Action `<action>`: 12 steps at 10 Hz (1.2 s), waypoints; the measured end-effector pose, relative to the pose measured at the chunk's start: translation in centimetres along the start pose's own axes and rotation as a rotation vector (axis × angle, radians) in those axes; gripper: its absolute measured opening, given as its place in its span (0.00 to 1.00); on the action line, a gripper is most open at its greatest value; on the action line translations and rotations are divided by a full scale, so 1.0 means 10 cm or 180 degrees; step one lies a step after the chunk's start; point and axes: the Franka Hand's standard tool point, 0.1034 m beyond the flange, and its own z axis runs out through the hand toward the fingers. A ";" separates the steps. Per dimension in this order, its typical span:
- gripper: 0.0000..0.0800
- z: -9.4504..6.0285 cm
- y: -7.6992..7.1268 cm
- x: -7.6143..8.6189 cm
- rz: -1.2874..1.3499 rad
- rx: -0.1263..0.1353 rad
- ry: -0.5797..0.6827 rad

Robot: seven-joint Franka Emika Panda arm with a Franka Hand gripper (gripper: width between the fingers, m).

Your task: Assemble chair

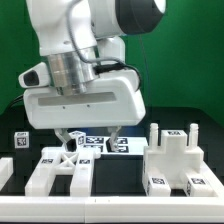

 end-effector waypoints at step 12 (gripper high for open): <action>0.81 0.23 0.17 0.06 -0.0967 -0.0303 0.0071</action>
Offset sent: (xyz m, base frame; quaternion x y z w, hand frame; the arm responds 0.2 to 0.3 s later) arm 0.0000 0.0000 0.0000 0.0000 0.0000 0.0000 1.0000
